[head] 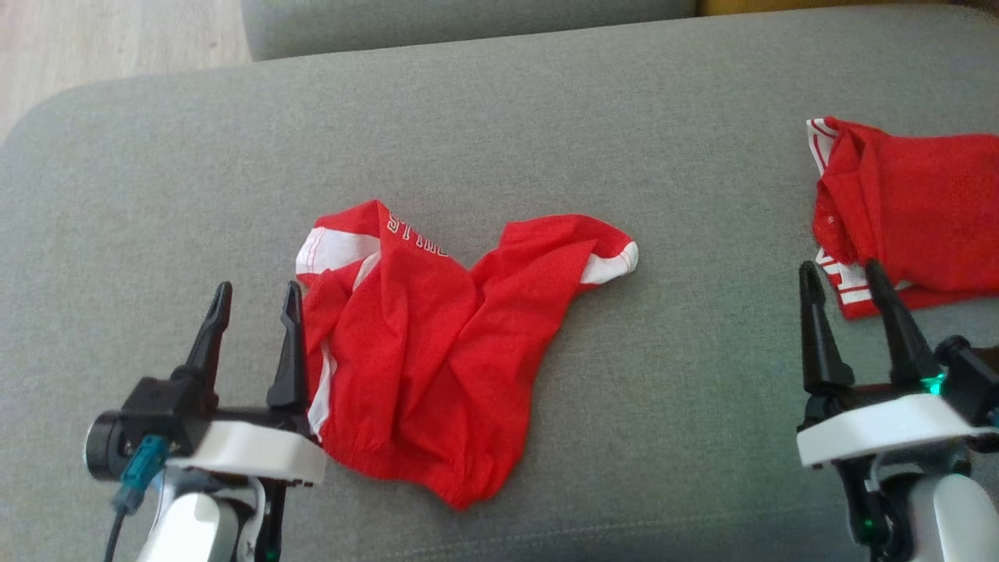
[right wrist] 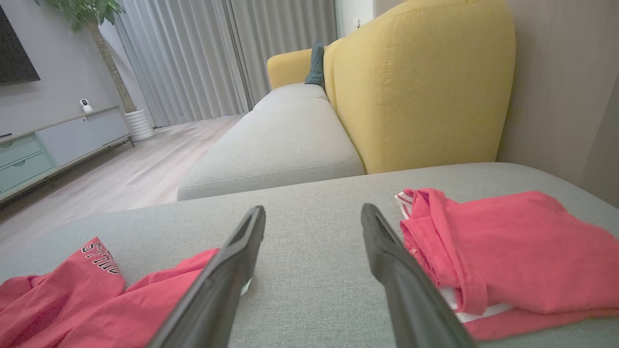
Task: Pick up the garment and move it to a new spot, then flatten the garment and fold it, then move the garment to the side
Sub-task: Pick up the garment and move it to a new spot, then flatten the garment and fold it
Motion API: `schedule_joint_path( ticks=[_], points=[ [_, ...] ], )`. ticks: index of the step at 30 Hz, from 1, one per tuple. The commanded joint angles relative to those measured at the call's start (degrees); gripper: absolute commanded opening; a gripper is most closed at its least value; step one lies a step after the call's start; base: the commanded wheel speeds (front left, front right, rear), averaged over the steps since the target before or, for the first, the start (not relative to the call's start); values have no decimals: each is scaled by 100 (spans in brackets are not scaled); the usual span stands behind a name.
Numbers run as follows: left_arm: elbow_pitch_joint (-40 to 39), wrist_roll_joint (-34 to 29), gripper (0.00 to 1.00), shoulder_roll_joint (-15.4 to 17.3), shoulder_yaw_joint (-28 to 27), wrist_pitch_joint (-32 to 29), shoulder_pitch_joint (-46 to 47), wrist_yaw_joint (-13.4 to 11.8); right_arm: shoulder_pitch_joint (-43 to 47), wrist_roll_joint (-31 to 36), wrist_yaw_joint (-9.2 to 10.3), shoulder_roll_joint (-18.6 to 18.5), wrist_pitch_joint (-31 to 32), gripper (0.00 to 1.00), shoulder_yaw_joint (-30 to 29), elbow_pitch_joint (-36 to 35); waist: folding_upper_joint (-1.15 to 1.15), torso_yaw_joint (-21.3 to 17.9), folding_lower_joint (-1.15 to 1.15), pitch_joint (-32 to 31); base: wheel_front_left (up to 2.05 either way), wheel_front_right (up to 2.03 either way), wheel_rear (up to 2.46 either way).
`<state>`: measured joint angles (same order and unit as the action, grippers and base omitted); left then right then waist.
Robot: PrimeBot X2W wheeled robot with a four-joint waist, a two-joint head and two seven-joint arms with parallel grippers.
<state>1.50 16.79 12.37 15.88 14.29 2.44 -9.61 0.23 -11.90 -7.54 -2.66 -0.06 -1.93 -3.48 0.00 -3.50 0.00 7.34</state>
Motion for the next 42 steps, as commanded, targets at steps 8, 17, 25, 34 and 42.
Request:
schedule_joint_path(
  ticks=[8,17,25,34,42],
  points=[
    [-224,-43,100,69,-224,70,136,18,-13,84,5,-38,57,100,-9,-319,0,-31,0,-77,0,0,0],
    [-79,32,100,53,-139,-97,75,75,6,81,5,-34,88,100,7,-369,0,-8,0,-58,0,0,0],
    [439,329,100,-1,7,-830,3,155,-42,57,5,-32,70,100,43,-352,0,-3,0,29,0,0,0],
    [1196,820,19,-128,62,-1539,-5,340,-111,39,5,-30,50,100,79,-335,0,-19,0,157,0,0,0],
    [1076,443,0,81,-140,-720,462,121,-148,3,5,-27,24,100,60,-319,0,-13,0,235,0,0,0]
  ],
)
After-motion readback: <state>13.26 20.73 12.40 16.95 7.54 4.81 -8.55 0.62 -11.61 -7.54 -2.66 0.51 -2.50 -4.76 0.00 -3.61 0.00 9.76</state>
